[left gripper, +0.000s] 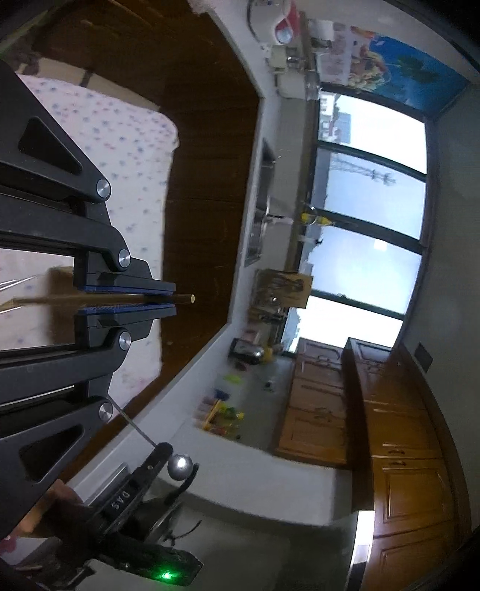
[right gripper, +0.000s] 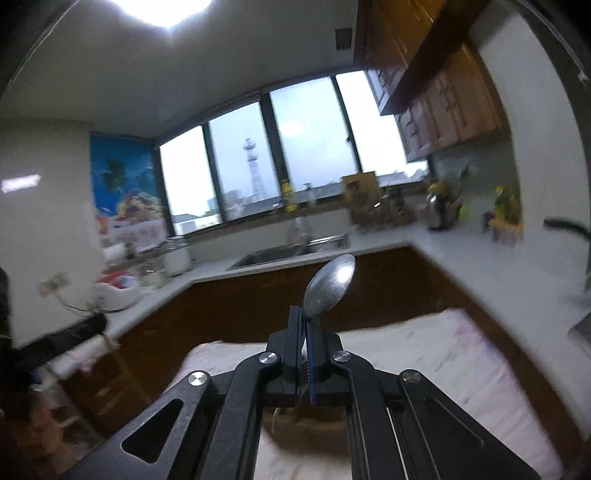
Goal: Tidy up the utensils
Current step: 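Lower the chopstick into the wooden holder and open the left gripper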
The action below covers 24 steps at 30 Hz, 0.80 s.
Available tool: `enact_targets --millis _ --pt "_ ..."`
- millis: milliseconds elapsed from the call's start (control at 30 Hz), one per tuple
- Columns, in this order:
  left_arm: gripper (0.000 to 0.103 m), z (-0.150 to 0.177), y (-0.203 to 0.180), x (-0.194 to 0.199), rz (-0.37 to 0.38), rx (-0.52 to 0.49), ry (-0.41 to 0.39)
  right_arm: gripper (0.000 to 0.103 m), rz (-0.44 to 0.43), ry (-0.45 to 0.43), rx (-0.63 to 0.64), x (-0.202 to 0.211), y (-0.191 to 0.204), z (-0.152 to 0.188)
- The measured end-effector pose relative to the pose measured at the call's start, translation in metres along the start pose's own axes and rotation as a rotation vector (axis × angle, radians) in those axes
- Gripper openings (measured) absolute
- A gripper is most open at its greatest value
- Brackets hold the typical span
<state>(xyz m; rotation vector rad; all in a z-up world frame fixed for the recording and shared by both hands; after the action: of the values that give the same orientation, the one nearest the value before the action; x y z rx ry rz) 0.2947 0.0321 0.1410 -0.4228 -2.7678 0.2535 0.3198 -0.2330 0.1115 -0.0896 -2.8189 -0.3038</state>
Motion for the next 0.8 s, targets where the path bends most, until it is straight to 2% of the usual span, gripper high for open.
enact_targets --millis 100,233,333,433,533,600,800 --pt "0.003 0.0 -0.001 -0.028 0.018 0.011 -0.022 0.003 0.044 0.004 0.015 -0.026 -0.01 0.001" --pt "0.003 0.002 -0.002 -0.075 -0.007 0.01 -0.073 0.002 0.063 0.047 0.031 -0.064 -0.021 0.02" --pt "0.003 0.022 0.008 -0.11 -0.006 0.039 -0.089 0.002 0.067 0.091 0.043 -0.083 -0.024 0.045" --pt "0.004 0.034 0.011 -0.135 -0.031 0.026 -0.125 0.002 0.058 0.127 0.051 -0.093 -0.026 0.065" --pt "0.004 0.048 0.011 -0.146 -0.049 0.019 -0.137 0.002 0.05 0.151 0.048 -0.097 -0.032 0.079" --pt "0.003 0.048 0.012 -0.149 -0.03 0.036 -0.137 0.002 0.05 0.157 0.044 -0.097 -0.034 0.082" --pt "0.003 0.041 0.021 -0.145 -0.029 0.04 -0.161 0.002 0.038 0.148 0.024 -0.103 -0.035 0.068"
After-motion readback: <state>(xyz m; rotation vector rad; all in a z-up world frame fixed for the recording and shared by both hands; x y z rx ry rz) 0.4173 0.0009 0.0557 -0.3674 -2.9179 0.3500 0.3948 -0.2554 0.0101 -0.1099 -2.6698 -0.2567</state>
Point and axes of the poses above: each gripper's, at about its wrist camera, not at the fingertips, and x roughly against the way its jaws point, y to its left, z to its underside, the point moved 3 cm from there along -x, roughly the way its jaws point, and after that the axes turned 1 degree about -x, right-handed, at the moved point
